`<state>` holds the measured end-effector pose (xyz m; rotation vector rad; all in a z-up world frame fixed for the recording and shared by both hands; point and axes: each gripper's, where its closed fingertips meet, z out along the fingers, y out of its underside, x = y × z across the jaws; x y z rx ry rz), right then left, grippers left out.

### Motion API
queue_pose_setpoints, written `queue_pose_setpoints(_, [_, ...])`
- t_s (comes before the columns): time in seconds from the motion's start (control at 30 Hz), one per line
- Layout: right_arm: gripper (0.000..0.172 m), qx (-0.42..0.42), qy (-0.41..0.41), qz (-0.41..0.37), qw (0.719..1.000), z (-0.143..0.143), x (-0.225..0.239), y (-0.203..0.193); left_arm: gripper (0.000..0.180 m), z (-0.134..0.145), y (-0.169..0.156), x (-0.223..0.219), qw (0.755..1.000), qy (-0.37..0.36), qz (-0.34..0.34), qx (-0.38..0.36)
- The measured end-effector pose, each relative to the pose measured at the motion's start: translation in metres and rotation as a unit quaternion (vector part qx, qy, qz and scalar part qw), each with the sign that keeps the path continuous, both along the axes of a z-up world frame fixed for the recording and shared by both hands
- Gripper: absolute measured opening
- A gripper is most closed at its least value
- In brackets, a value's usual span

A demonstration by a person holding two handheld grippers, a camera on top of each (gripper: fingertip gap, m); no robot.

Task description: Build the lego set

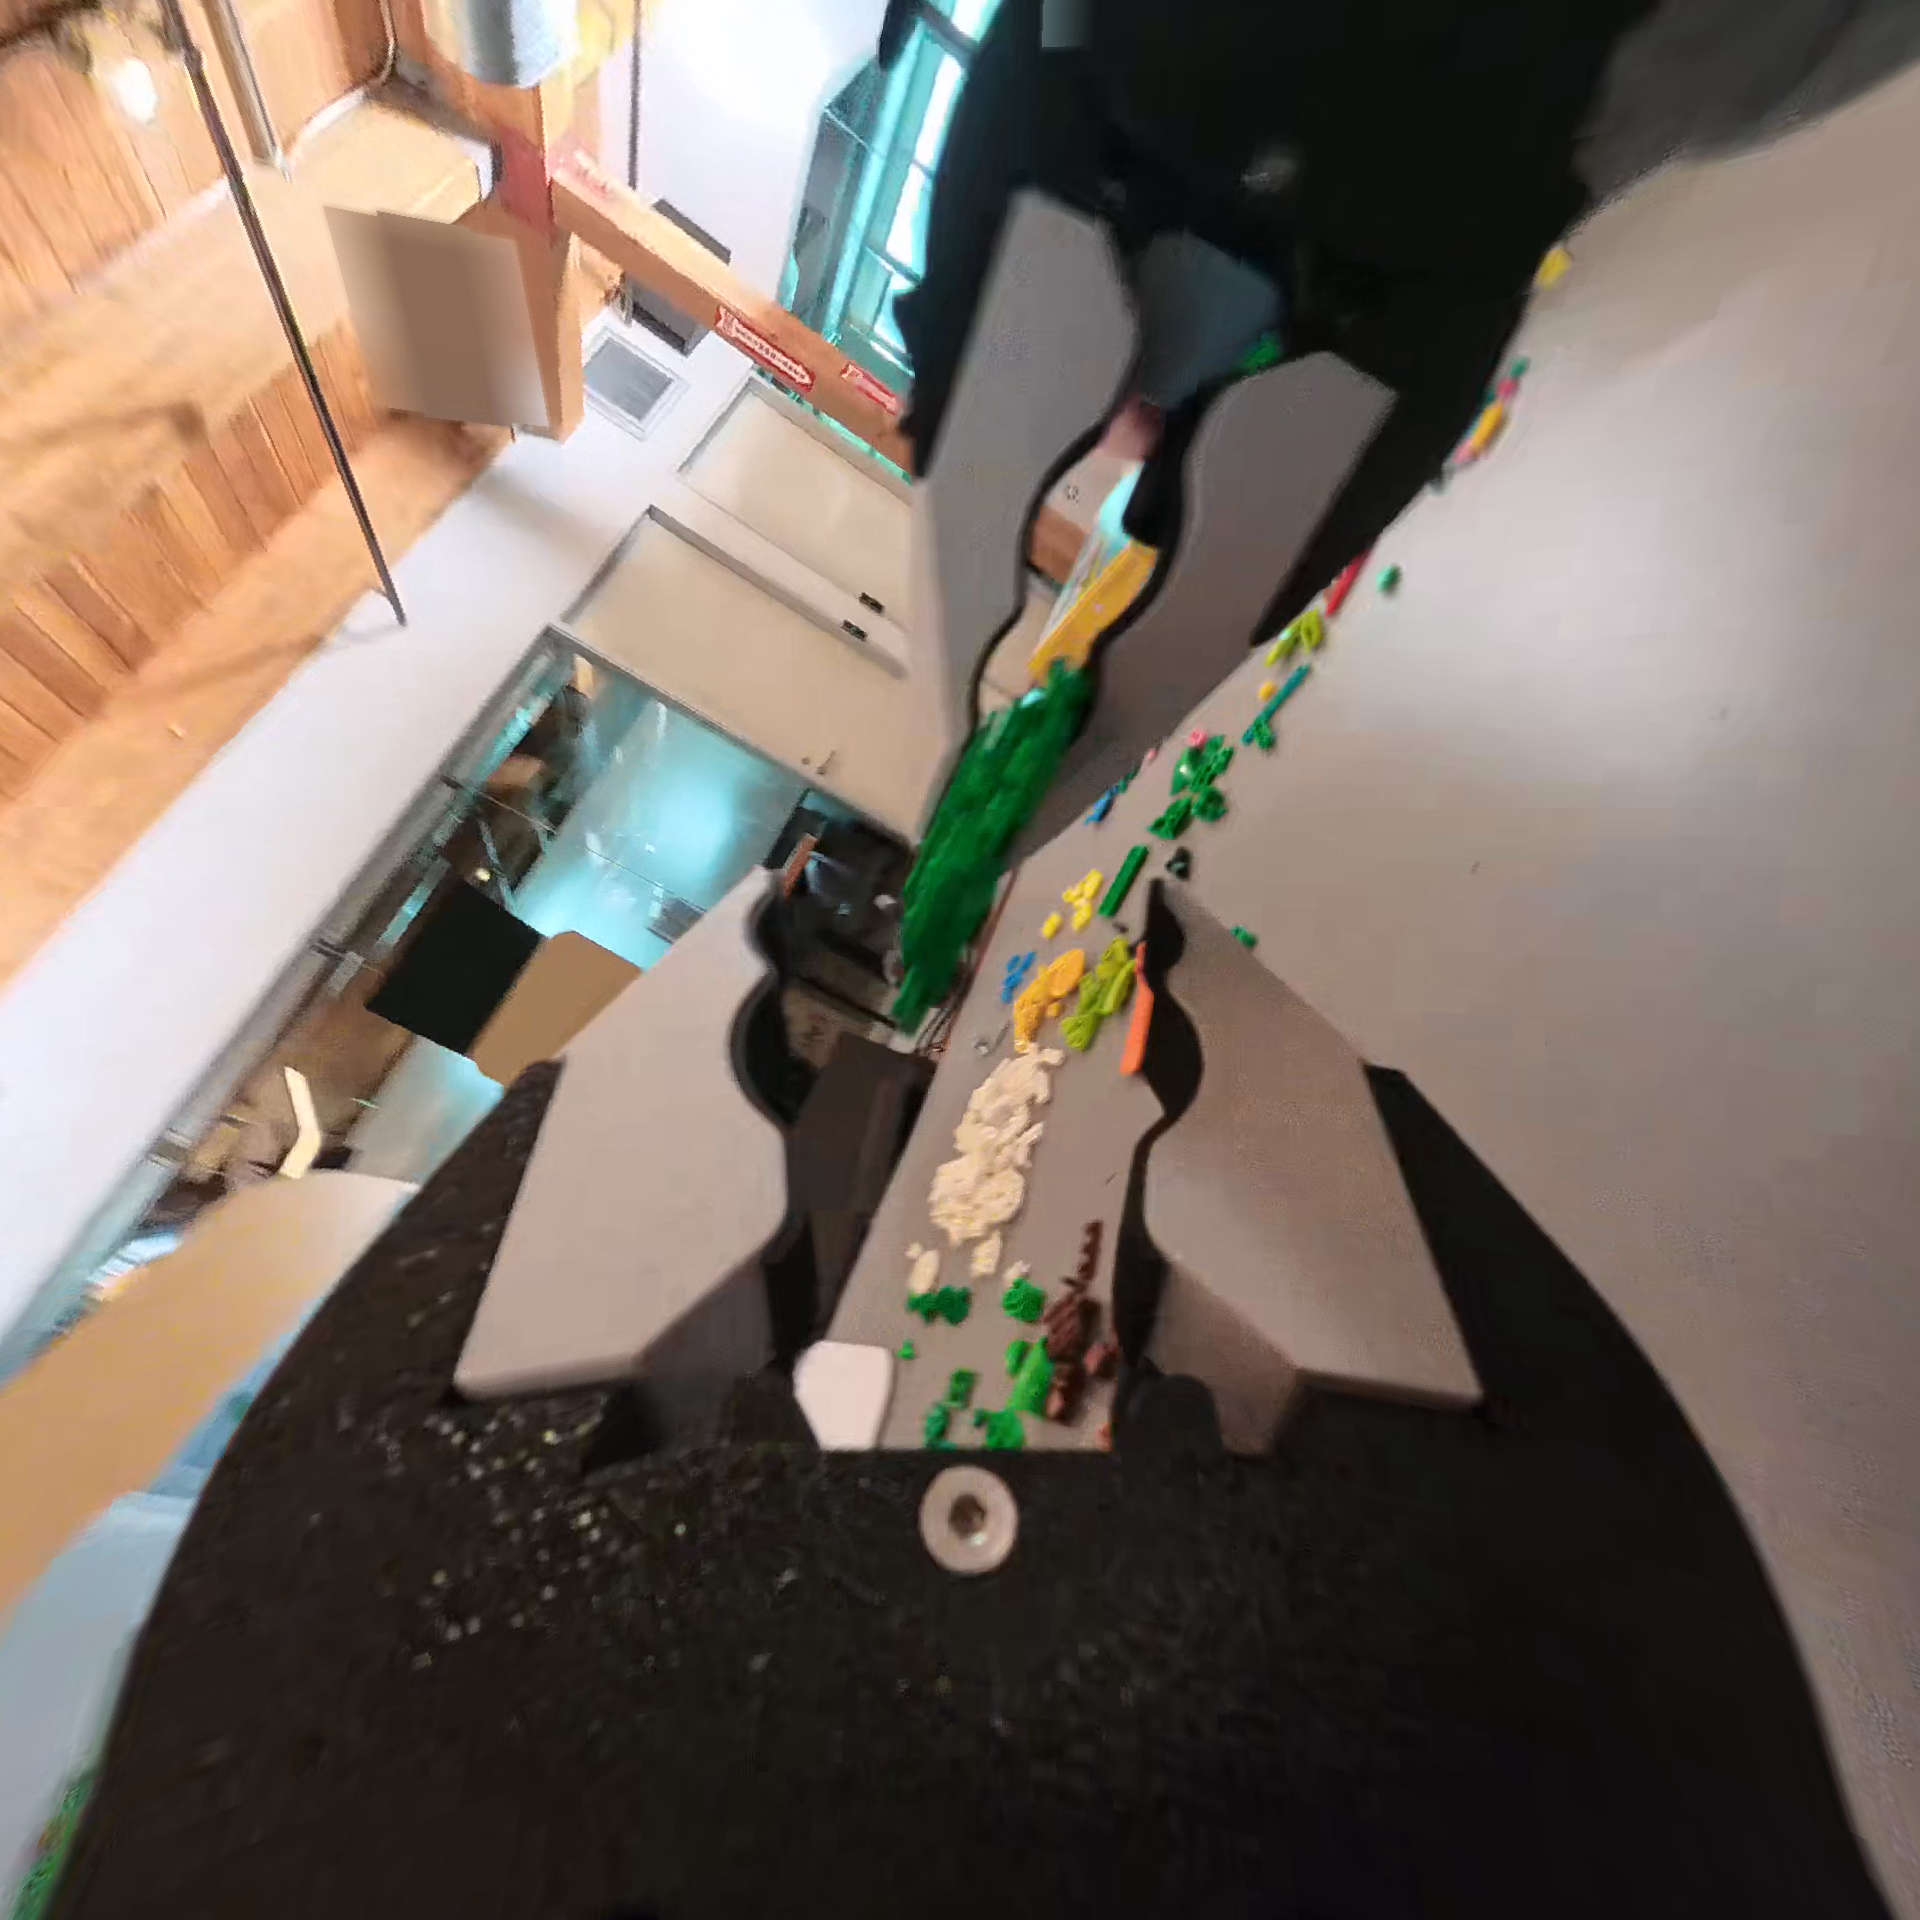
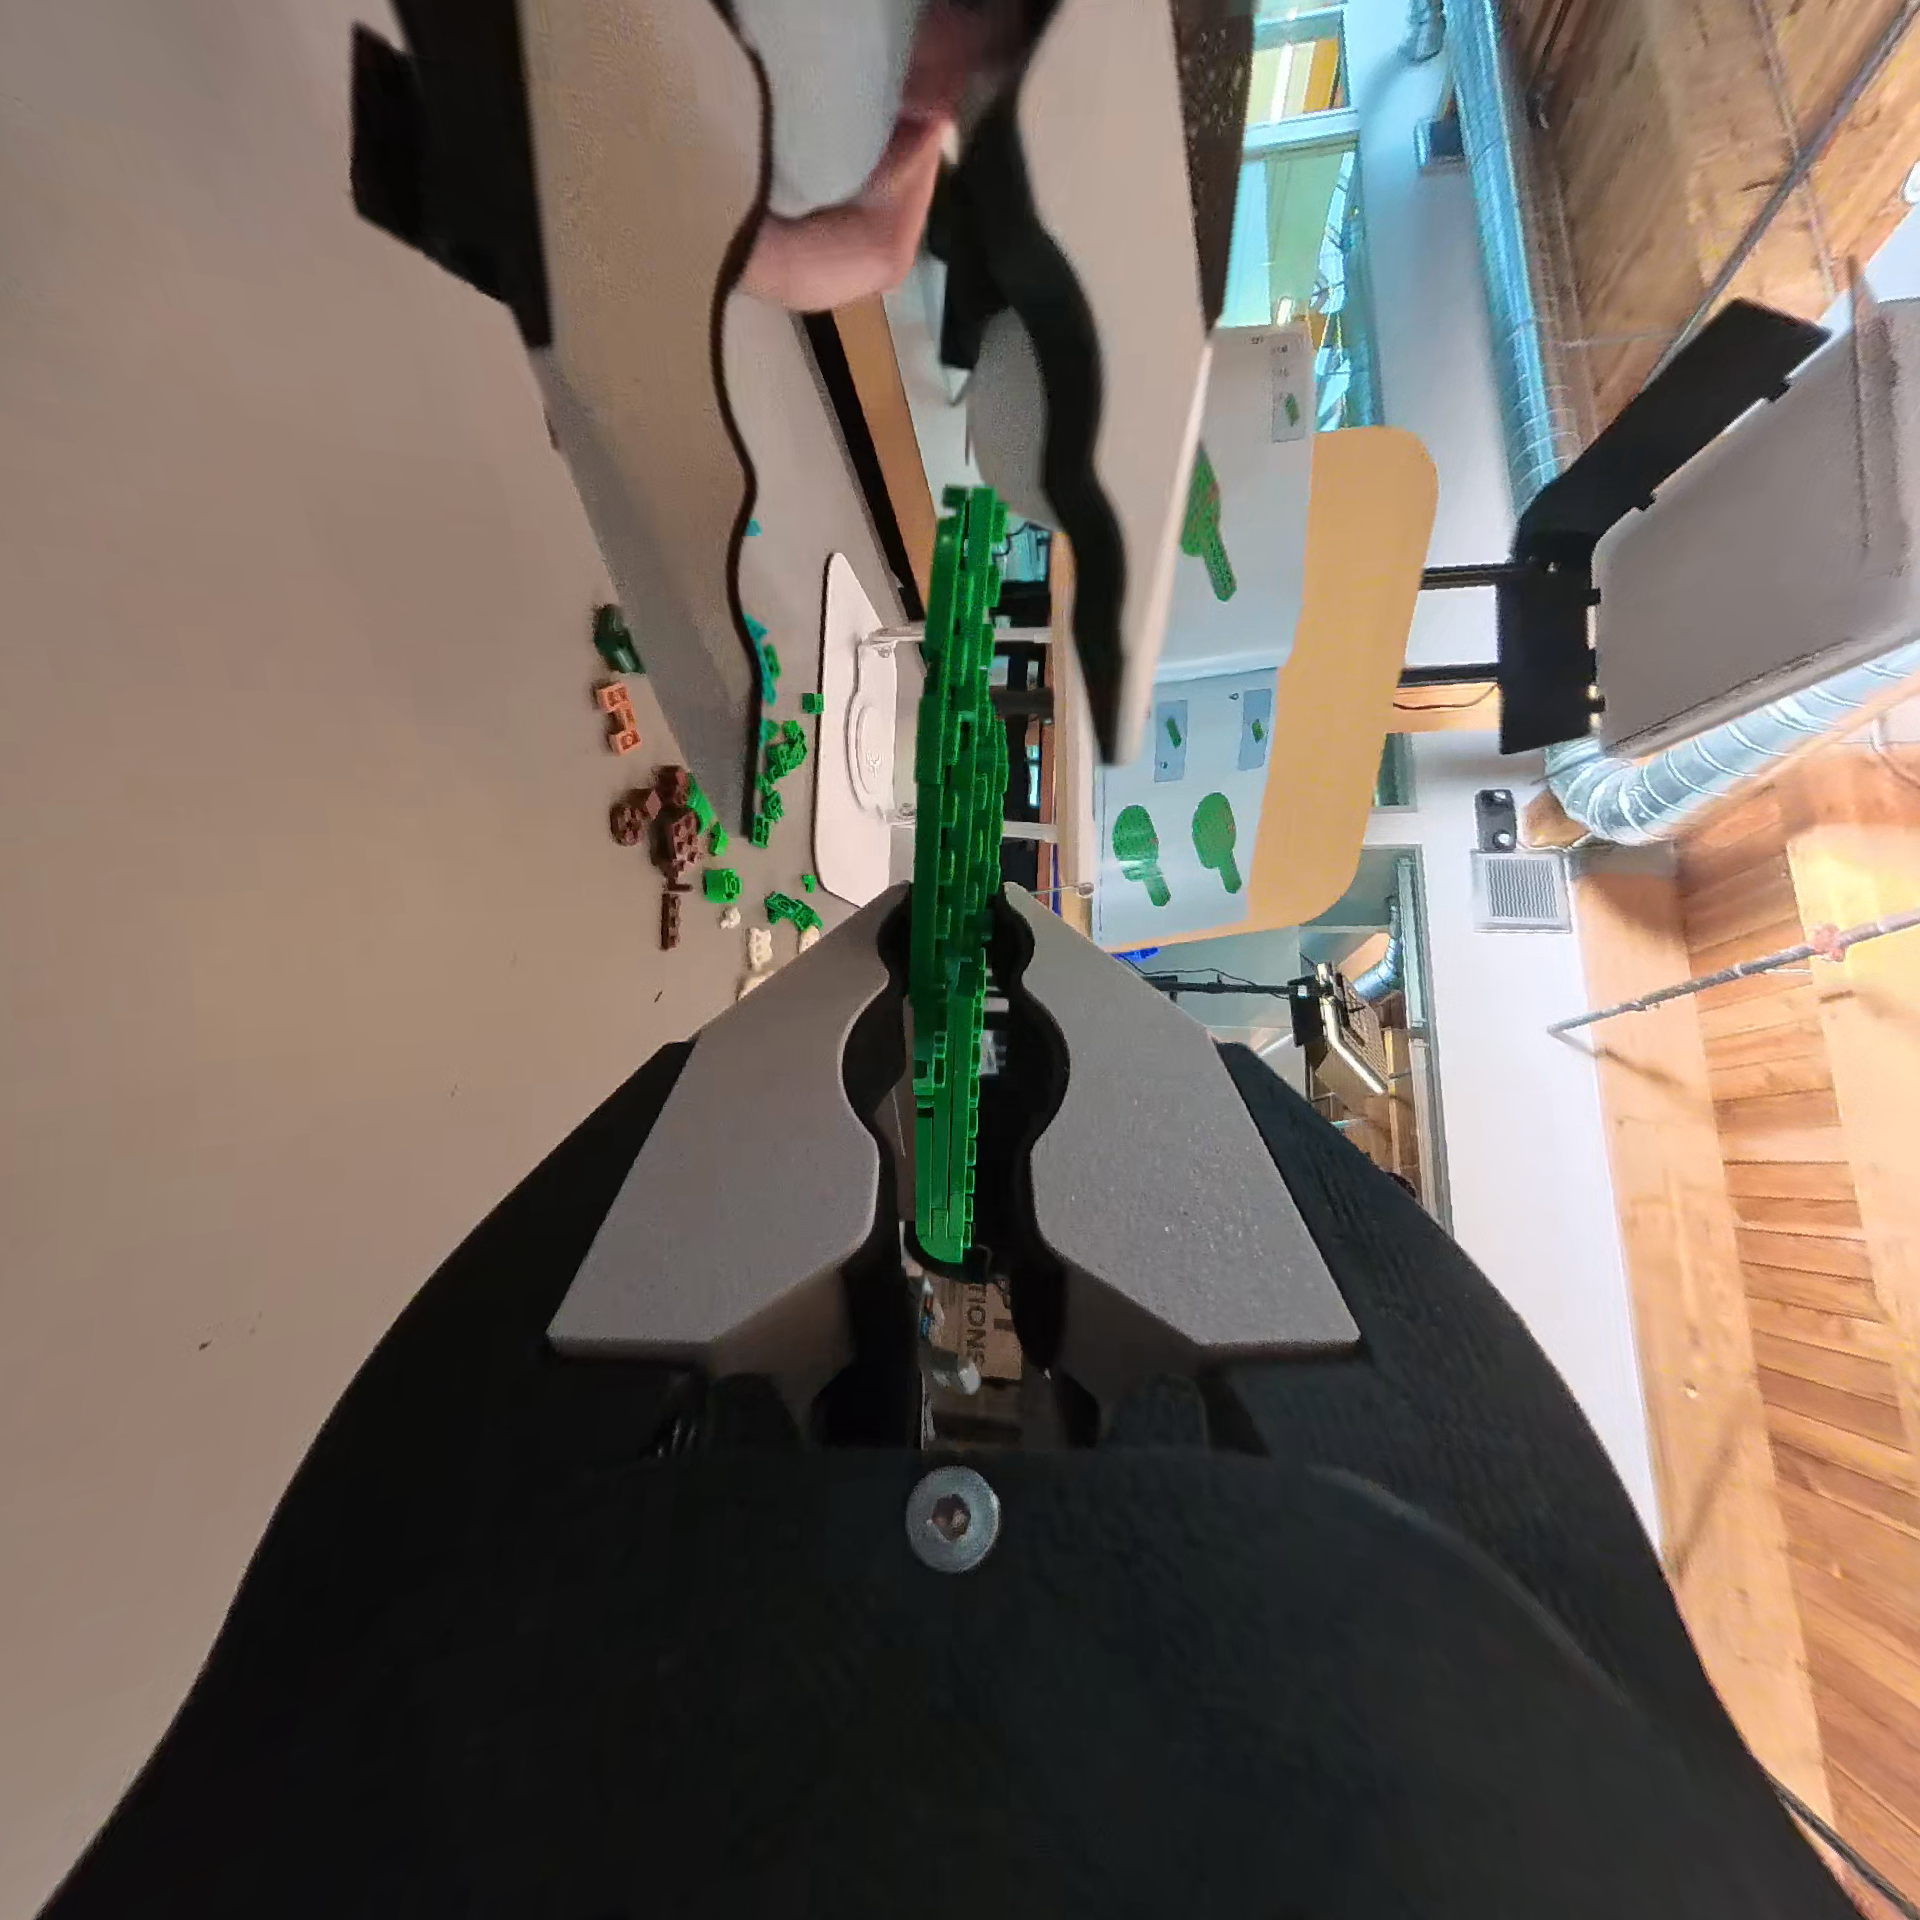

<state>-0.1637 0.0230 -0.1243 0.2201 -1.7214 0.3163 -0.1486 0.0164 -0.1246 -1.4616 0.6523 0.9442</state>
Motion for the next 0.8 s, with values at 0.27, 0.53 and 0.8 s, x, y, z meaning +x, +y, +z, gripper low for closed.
queue_pose_setpoints(0.27, [0.010,-0.030,0.012,0.011,0.999,-0.006,-0.016,-0.005,0.029,0.000,-0.004,-0.006,0.998,0.043,0.015,0.031])
queue_pose_setpoints(0.53, [0.047,-0.139,-0.051,0.053,0.988,-0.025,-0.030,-0.013,0.009,-0.021,-0.004,-0.035,0.996,0.028,0.081,-0.016])
queue_pose_setpoints(0.8, [0.063,-0.433,0.105,-0.030,0.895,0.001,-0.063,0.094,0.009,-0.042,-0.023,-0.081,0.977,0.087,0.193,0.023])
